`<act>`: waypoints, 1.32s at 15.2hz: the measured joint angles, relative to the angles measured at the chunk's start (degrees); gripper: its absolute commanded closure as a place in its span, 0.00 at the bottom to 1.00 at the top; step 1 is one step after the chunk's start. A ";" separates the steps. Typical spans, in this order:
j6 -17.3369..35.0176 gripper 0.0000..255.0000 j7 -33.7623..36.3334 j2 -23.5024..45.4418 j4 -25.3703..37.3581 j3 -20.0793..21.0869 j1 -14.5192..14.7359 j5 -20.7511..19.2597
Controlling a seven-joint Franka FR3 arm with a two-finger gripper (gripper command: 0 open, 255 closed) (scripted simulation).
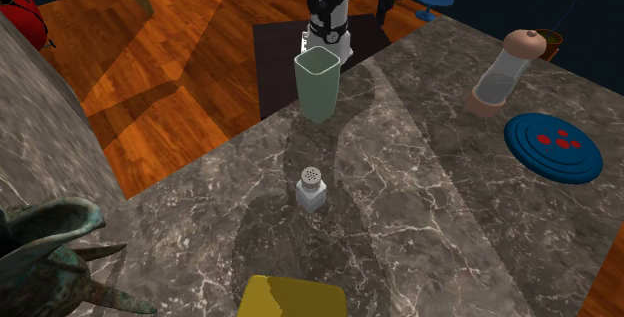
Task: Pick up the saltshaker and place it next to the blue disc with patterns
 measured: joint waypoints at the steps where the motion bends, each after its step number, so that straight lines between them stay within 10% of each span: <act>1: 1.59 0.00 -0.44 1.84 0.63 -0.32 -0.11 -0.16; 20: 18.66 0.00 -9.58 36.63 25.38 -5.11 -3.17 2.59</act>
